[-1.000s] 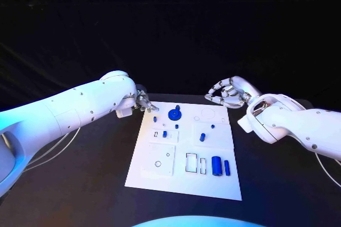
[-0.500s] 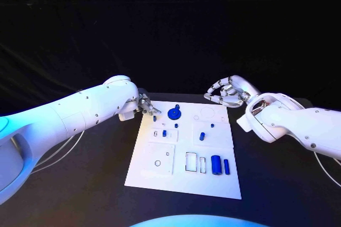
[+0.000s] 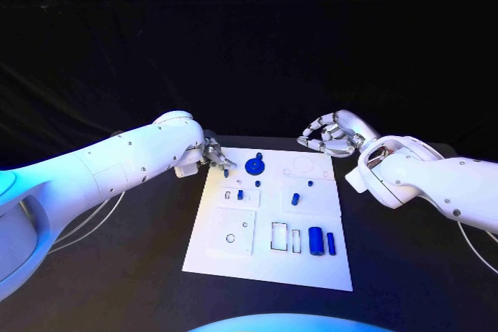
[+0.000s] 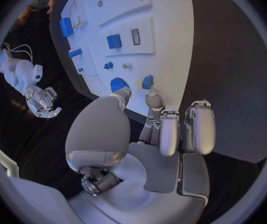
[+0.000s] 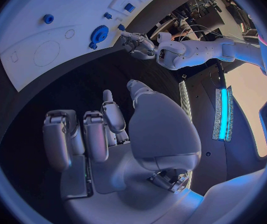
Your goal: Assemble the parts on the task board
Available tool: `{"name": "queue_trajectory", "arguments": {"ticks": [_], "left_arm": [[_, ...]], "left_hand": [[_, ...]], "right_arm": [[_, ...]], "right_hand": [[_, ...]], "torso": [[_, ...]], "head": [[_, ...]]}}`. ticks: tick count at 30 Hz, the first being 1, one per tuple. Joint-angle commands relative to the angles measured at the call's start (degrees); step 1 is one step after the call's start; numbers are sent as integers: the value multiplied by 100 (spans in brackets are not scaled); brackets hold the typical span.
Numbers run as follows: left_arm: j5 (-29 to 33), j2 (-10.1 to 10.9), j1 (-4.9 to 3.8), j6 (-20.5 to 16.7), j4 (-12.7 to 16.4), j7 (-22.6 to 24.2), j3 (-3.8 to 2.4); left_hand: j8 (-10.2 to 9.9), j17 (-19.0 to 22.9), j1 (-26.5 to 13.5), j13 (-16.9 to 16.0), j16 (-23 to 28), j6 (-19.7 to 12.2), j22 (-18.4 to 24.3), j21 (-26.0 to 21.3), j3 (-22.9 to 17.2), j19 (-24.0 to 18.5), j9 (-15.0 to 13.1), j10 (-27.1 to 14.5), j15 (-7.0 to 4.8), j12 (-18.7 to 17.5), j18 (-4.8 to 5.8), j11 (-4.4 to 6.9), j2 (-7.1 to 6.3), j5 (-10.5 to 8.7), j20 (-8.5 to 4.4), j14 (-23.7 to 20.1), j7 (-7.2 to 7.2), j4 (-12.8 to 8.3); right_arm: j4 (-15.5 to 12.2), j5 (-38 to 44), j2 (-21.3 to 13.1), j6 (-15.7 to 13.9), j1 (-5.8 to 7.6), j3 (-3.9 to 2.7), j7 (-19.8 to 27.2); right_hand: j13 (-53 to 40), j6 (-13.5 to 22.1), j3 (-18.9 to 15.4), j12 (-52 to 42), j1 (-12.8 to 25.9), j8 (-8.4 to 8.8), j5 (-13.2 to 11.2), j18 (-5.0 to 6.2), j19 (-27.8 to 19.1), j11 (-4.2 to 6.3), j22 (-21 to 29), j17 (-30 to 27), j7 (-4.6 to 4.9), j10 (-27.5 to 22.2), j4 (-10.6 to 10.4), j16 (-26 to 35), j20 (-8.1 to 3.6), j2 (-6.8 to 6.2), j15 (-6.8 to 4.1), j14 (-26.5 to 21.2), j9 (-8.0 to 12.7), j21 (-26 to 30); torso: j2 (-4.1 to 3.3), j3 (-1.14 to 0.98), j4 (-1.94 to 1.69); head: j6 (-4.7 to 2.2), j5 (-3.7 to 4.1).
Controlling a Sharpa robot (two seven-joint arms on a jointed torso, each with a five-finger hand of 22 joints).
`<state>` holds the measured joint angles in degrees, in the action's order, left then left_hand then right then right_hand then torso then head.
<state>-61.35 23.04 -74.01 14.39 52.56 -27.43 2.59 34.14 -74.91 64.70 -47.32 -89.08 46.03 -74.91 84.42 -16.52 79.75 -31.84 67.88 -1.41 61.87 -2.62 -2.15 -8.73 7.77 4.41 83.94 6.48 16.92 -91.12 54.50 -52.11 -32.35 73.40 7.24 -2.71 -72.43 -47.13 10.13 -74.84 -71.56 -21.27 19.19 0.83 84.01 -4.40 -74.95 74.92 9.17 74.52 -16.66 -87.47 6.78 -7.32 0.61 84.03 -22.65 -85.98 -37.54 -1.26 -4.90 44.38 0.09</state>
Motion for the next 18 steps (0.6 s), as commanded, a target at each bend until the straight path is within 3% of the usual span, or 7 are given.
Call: {"name": "queue_trajectory", "arguments": {"ticks": [1, 18], "left_arm": [[3, -22, 7, 247, -25, 70, 1], [5, -47, 44, 211, -28, 72, 1]], "left_hand": [[17, -1331, 41, -6, 10, 36, -226, -7, 2, 9, -2, 5, 18, 23, -55, 3, 23, 21, 43, 543, -5, -14], [75, -1372, 220, -49, -15, 133, -272, 12, -138, 45, -12, 50, -13, 81, -44, 36, 103, 26, 23, 559, -40, -24]], "right_arm": [[-1, 60, 6, 26, -5, -1, 18], [-2, 60, 11, 32, -5, -1, 14]], "right_hand": [[-1, 15, -12, 19, 36, -25, 18, 42, 302, 19, -1198, 782, -31, -7, -1, 22, -55, 12, -52, 430, 5, 30], [-4, 13, -10, 17, 37, -27, 24, 43, 299, 20, -1194, 784, -32, -4, -1, 22, -55, 15, -53, 431, 5, 36]], "torso": [[-5, 3, 2], [-3, 3, -7]], "head": [[-3, 6], [24, 7]]}}
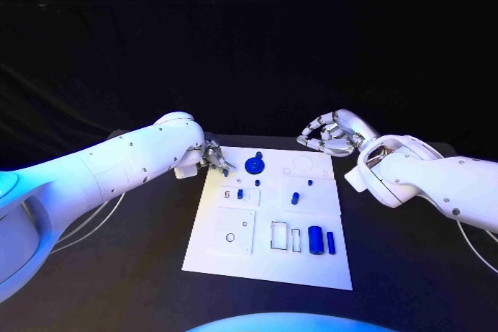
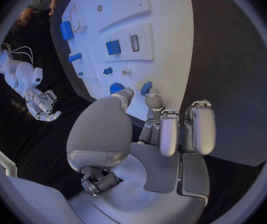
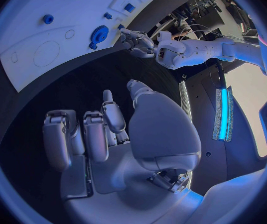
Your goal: Assemble the parts on the task board
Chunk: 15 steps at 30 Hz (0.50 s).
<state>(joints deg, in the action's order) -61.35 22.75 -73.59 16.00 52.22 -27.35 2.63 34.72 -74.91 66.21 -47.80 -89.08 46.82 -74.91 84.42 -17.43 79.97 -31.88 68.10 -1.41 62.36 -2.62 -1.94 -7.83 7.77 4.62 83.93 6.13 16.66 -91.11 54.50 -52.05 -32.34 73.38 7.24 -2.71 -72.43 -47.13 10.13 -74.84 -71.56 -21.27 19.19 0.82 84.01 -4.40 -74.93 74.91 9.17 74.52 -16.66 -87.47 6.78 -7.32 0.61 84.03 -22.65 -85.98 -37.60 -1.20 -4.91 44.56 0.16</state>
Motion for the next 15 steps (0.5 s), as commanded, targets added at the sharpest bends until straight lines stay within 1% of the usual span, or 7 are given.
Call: {"name": "queue_trajectory", "arguments": {"ticks": [1, 7, 11, 13, 15], "left_arm": [[5, -18, 3, 29, 7, 67, -4], [17, -13, 4, -129, 18, 67, -5], [28, -8, 5, -233, 28, 61, -9], [33, -7, 5, -266, 33, 59, -10], [37, -7, 5, -279, 35, 55, -12]], "left_hand": [[21, -1372, 88, 0, -15, 58, -271, 10, -66, 22, -8, 30, -16, 32, -45, 18, 22, 26, -1, 559, -8, 2], [58, -1378, 308, 10, -18, 81, -284, 15, -347, 31, -14, 40, -48, 38, -43, 51, 121, 12, -25, 562, -41, -4], [115, -1381, 548, 39, -20, 76, -297, 17, -709, 39, -36, 34, -72, 25, -40, 77, 137, 6, -49, 563, -66, -23], [161, -1384, 714, 62, -22, 68, -295, 14, -952, 36, -59, 23, -93, 10, -41, 95, 141, 0, -60, 564, -82, -73], [216, -1383, 852, 81, -21, 41, -300, 13, -1250, 38, -90, 21, -104, -2, -41, 105, 108, -15, -76, 563, -78, -133]], "right_arm": [[-3, 60, 5, 32, -4, -1, 13], [-6, 60, 5, 30, -4, -1, 11], [-7, 60, 3, 30, -4, -1, 9], [-7, 60, 3, 31, -4, -1, 8], [-8, 60, 2, 31, -4, -1, 7]], "right_hand": [[-4, 13, -10, 17, 38, -27, 24, 44, 298, 20, -1196, 785, -32, -4, -1, 22, -55, 15, -53, 431, 5, 36], [-4, 13, -10, 17, 38, -27, 24, 44, 298, 20, -1196, 785, -32, -4, -1, 22, -55, 15, -53, 431, 5, 36], [-4, 13, -10, 17, 38, -27, 24, 44, 298, 20, -1196, 785, -32, -4, -1, 22, -55, 15, -53, 431, 5, 36], [-4, 13, -10, 17, 38, -27, 24, 44, 298, 20, -1196, 785, -32, -4, -1, 22, -55, 15, -53, 431, 5, 36], [-8, 11, -6, 12, 40, -32, 34, 43, 301, 21, -1198, 780, -33, 1, -1, 24, -56, 21, -54, 430, 4, 34]], "torso": [[3, -4, -7], [5, -5, 3], [0, -2, 4], [-1, -2, 2], [1, -2, -1]], "head": [[6, 1], [8, 6], [16, 20], [12, 25], [14, 25]]}}
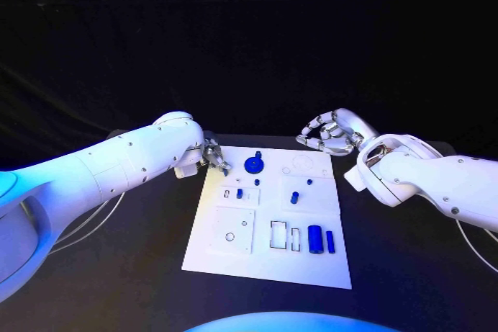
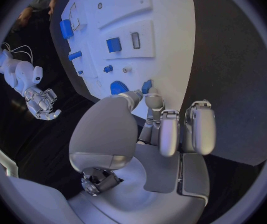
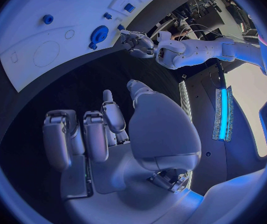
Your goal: Assemble the parts on the task board
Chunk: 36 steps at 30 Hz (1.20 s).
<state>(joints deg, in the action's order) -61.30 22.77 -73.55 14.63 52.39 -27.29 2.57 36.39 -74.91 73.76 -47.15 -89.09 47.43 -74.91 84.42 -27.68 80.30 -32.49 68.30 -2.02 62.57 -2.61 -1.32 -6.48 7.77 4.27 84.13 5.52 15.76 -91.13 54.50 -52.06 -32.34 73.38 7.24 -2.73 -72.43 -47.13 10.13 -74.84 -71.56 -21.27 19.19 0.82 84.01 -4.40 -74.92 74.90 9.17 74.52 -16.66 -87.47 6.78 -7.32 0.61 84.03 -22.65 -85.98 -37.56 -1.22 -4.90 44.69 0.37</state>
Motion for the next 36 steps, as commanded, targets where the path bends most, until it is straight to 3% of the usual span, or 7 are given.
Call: {"name": "queue_trajectory", "arguments": {"ticks": [1, 2, 7, 14, 30, 36], "left_arm": [[34, -10, 1, -132, 20, 46, -6], [36, -10, 1, -113, 21, 40, -7], [39, -17, 0, 64, 12, -12, -7], [35, -26, 0, 342, -14, -140, -6], [32, -30, 0, 360, -23, -145, -3], [32, -29, 0, 304, -17, -119, -2]], "left_hand": [[63, -1386, 169, 25, -22, -33, -301, 13, -320, 4, -38, -3, -48, -29, -41, 48, -38, -3, -43, 545, -40, -101], [96, -1387, 301, 24, -23, -53, -306, 14, -510, 7, -60, 2, -58, -30, -40, 62, -63, 2, -50, 546, -53, -227], [190, -1399, 289, 15, -30, -63, -323, 19, -778, 18, -116, 38, -52, -16, -36, 60, -178, -22, -58, 550, -52, -341], [237, -1412, 73, -29, -37, -32, -349, 28, -812, 36, -135, 95, -49, 31, -30, 59, -296, -64, -59, 554, -54, -273], [232, -1426, 43, -35, -45, -26, -367, 35, -836, 51, -127, 105, -58, 39, -26, 70, -353, -44, -61, 559, -63, -285], [228, -1439, 127, -43, -52, -7, -390, 45, -1057, 68, -115, 127, -80, 41, -22, 91, -348, -11, -73, 564, -82, -427]], "right_arm": [[-7, 60, 2, 31, -3, -1, 8], [-8, 60, 1, 32, -3, -1, 7], [-10, 60, -1, 34, -3, -1, 4], [-13, 60, -4, 37, -3, -1, 2], [-22, 63, -16, 22, -3, -1, 6], [-22, 64, -16, 16, -3, -1, 9]], "right_hand": [[-8, 11, -6, 12, 40, -33, 34, 43, 301, 21, -1199, 781, -33, 1, -1, 24, -56, 21, -54, 430, 4, 34], [-8, 11, -6, 12, 40, -33, 34, 43, 301, 21, -1199, 781, -33, 1, -1, 24, -56, 21, -54, 430, 4, 34], [-8, 11, -6, 12, 40, -33, 34, 43, 301, 21, -1199, 781, -33, 1, -1, 24, -56, 21, -54, 430, 4, 34], [-8, 11, -6, 12, 40, -33, 34, 43, 301, 21, -1199, 781, -33, 1, -1, 24, -56, 21, -54, 430, 4, 34], [-14, 6, -2, 6, 43, -39, 44, 42, 302, 22, -1201, 786, -35, 7, -1, 22, -57, 27, -55, 431, 4, 33], [-14, 6, -2, 6, 43, -39, 44, 42, 302, 22, -1201, 786, -35, 7, -1, 22, -57, 27, -55, 431, 4, 33]], "torso": [[-1, 1, -3], [0, 0, -6], [1, 0, -3], [4, 1, 0], [1, -1, -4], [0, -3, -2]], "head": [[3, 5], [9, 8], [18, 6], [19, 0], [12, -8], [10, -10]]}}
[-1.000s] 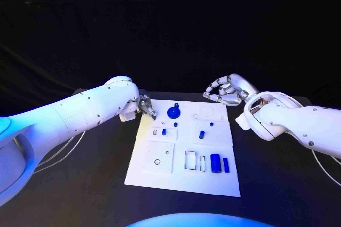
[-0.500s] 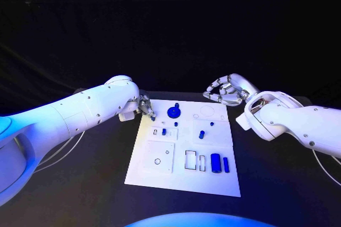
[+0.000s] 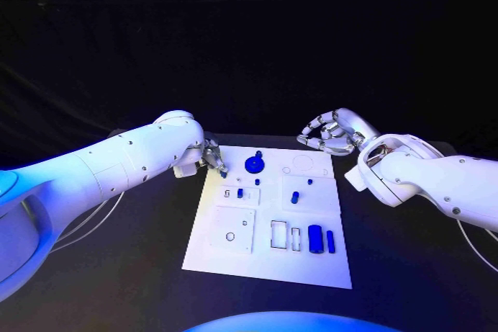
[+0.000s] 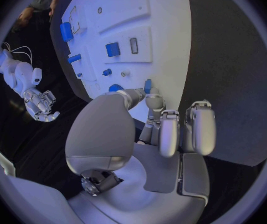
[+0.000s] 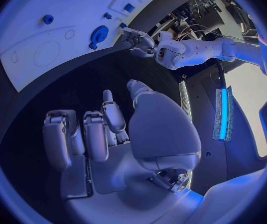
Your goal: Assemble the parts on the task board
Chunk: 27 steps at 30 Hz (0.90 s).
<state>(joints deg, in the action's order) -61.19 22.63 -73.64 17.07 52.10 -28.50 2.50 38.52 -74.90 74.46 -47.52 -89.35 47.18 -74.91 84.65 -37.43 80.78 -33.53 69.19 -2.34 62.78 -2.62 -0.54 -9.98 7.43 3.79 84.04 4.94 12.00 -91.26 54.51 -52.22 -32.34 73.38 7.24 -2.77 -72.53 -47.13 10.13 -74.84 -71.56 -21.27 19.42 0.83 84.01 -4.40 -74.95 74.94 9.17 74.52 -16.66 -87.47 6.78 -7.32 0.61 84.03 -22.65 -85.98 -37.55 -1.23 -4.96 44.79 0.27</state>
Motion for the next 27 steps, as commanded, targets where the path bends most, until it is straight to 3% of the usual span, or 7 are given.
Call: {"name": "queue_trajectory", "arguments": {"ticks": [1, 16, 27], "left_arm": [[20, -15, 9, 56, 12, 5, 5], [23, -25, 11, 235, -2, -1, 15], [22, -67, 31, 268, -37, -11, 62]], "left_hand": [[22, -1449, 94, -10, -32, 17, -392, 23, -158, 21, -17, 45, -56, 19, -21, 17, 11, 27, -29, 576, -24, -110], [45, -1459, 33, -5, -38, 11, -411, 30, -299, 33, -34, 61, -46, 10, -17, 7, -81, 25, -35, 579, -16, -231], [47, -1477, -14, -35, -47, 37, -434, 40, -333, 51, -30, 85, -47, 33, -11, 12, -121, 55, -35, 585, -23, -252]], "right_arm": [[-10, 63, 0, 15, -3, -1, 13], [-9, 63, 0, 3, -3, -1, 18], [-7, 63, 0, -4, -3, -1, 20]], "right_hand": [[-4, 6, -2, 6, 43, -39, 21, 42, 302, 22, -1198, 782, -35, 7, -1, 22, -57, 27, -55, 431, 4, 33], [-4, 3, -1, 5, 47, -44, 26, 44, 299, 24, -1195, 778, -36, 9, -2, 24, -58, 30, -56, 430, 4, 37], [0, 2, -1, 8, 56, -48, 29, 43, 299, 24, -1195, 776, -37, 6, -4, 25, -59, 32, -57, 430, 4, 38]], "torso": [[0, -2, 4], [2, 1, 3], [-4, 2, 1]], "head": [[3, -2], [19, 2], [35, 7]]}}
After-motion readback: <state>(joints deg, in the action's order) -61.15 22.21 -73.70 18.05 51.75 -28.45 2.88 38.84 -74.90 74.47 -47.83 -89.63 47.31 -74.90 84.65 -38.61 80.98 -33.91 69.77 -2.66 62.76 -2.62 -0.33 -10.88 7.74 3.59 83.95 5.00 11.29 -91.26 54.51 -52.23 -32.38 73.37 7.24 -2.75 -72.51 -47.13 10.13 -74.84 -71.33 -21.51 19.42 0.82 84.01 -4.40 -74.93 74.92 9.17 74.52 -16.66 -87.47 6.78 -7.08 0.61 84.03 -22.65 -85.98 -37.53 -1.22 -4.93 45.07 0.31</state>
